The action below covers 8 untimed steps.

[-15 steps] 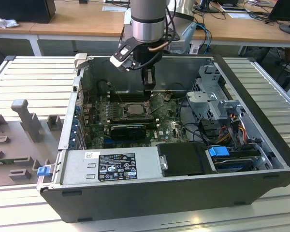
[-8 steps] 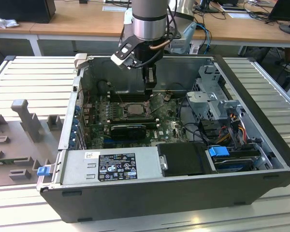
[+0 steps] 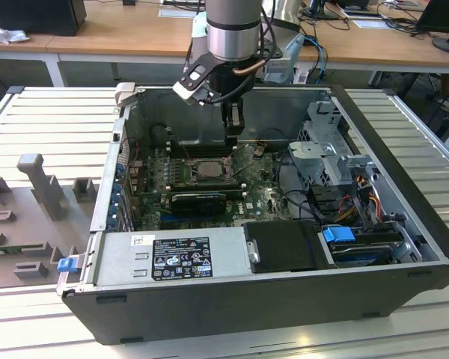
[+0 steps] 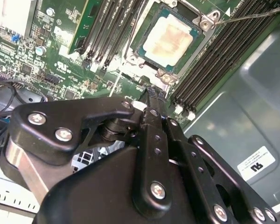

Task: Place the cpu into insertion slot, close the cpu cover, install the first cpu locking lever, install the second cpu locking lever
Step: 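Close the cpu cover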

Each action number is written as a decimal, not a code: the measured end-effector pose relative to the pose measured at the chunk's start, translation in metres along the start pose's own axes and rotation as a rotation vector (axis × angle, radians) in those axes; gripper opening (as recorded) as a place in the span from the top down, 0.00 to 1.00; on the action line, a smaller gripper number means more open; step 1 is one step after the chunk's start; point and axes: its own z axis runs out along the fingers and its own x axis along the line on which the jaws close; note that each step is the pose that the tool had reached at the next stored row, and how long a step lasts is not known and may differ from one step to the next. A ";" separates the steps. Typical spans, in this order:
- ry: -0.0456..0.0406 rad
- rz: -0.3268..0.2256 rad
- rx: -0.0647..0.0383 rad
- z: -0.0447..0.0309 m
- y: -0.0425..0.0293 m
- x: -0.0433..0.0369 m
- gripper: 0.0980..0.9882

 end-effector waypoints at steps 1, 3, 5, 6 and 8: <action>-0.0001 0.000 0.000 0.0001 0.0019 0.0000 0.99; -0.0005 0.000 0.000 -0.0001 0.0048 0.0000 0.99; -0.0004 0.000 0.000 -0.0028 0.0050 0.0000 0.99; -0.0004 0.000 0.000 -0.0050 0.0052 0.0001 0.99; -0.0003 0.000 0.000 -0.0072 0.0056 0.0001 0.99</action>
